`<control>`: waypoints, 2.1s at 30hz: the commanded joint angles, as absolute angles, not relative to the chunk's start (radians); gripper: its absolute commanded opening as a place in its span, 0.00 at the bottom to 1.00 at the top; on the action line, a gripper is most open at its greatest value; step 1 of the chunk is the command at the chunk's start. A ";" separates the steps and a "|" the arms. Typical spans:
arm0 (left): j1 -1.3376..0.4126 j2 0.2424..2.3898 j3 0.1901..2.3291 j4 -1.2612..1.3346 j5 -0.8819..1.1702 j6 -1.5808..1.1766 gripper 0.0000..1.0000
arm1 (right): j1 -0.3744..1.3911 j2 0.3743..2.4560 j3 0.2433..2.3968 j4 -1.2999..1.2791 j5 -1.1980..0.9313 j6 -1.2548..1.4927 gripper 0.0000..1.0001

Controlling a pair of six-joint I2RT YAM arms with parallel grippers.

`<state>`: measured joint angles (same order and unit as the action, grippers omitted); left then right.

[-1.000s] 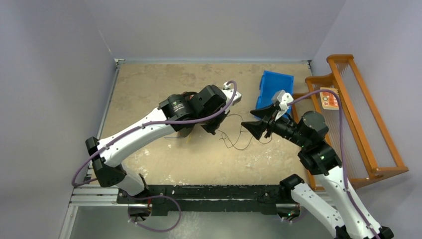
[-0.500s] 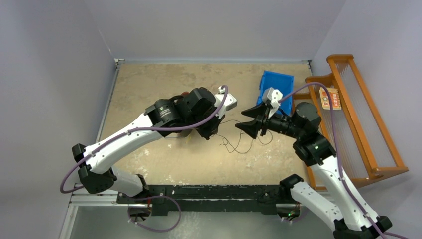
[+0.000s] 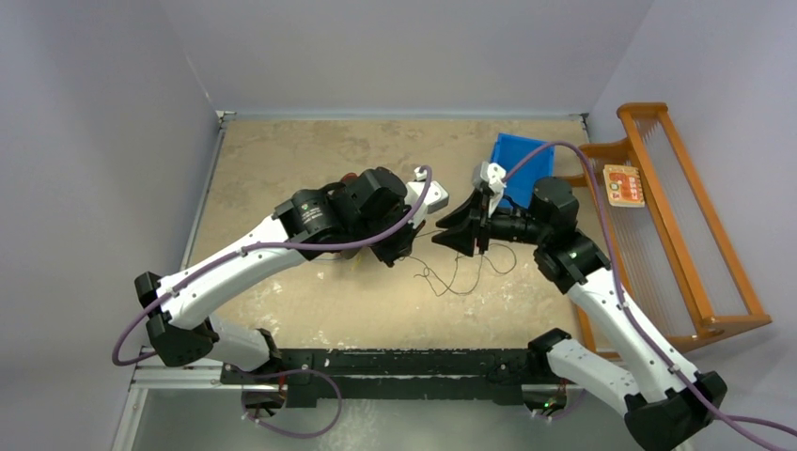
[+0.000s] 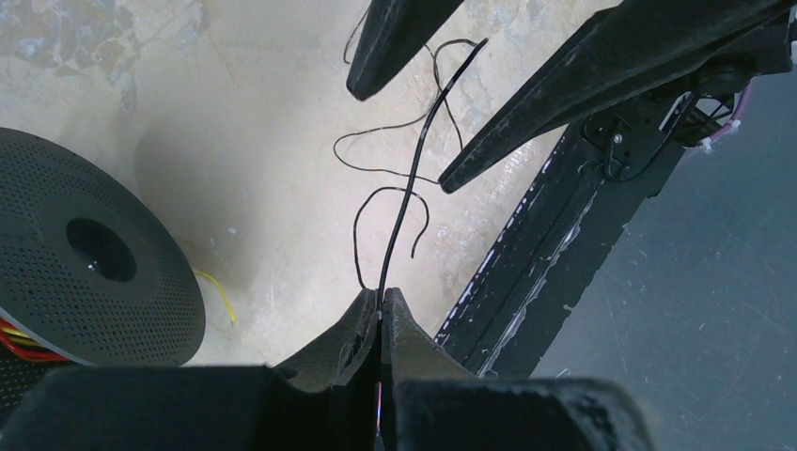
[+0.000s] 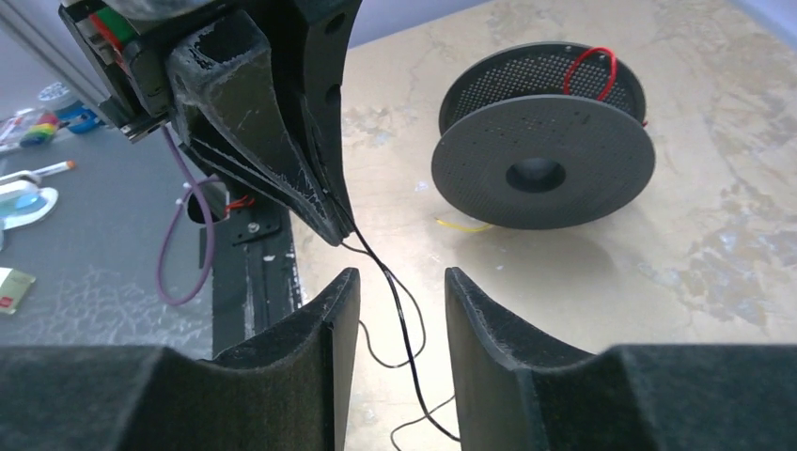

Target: Wrap the cables

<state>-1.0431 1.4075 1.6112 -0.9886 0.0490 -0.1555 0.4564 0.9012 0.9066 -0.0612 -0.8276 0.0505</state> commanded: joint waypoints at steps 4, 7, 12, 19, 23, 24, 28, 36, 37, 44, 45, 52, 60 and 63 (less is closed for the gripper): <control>-1.045 1.373 1.607 -0.950 0.066 -0.121 0.00 | 0.458 0.916 0.895 -0.005 -0.929 0.053 0.25; -1.044 1.374 1.607 -0.950 0.063 -0.118 0.00 | 0.458 0.918 0.897 -0.002 -0.952 0.054 0.03; -1.044 1.369 1.592 -0.926 0.057 -0.117 0.03 | 0.458 0.896 0.900 -0.004 -0.912 0.056 0.00; -1.044 1.292 1.530 -0.785 -0.063 -0.162 0.52 | 0.459 0.835 0.912 -0.015 -0.797 0.081 0.00; -1.044 1.232 1.495 -0.687 -0.085 -0.211 0.64 | 0.458 0.790 0.930 -0.020 -0.685 0.129 0.00; -1.045 1.218 1.483 -0.668 -0.099 -0.226 0.65 | 0.459 0.778 0.932 -0.017 -0.661 0.142 0.00; -1.044 1.149 1.407 -0.580 -0.180 -0.297 0.70 | 0.459 0.736 0.936 0.003 -0.585 0.180 0.00; -1.044 1.019 1.211 -0.385 -0.201 -0.413 0.71 | 0.458 0.705 0.938 0.088 -0.512 0.265 0.00; -1.044 1.009 1.188 -0.363 -0.200 -0.425 0.71 | 0.459 0.704 0.941 0.101 -0.513 0.275 0.00; -1.044 0.970 1.046 -0.175 -0.197 -0.512 0.70 | 0.459 0.699 0.946 0.175 -0.549 0.348 0.00; -1.043 0.967 1.029 -0.145 -0.197 -0.523 0.70 | 0.459 0.698 0.946 0.184 -0.554 0.359 0.00; -1.045 0.989 0.961 0.040 -0.197 -0.584 0.66 | 0.458 0.693 0.945 0.232 -0.640 0.406 0.00; -1.044 1.034 0.958 0.127 -0.194 -0.604 0.61 | 0.459 0.686 0.959 0.238 -0.732 0.428 0.00; -1.044 1.042 0.967 0.135 -0.189 -0.598 0.59 | 0.459 0.680 0.960 0.239 -0.756 0.436 0.00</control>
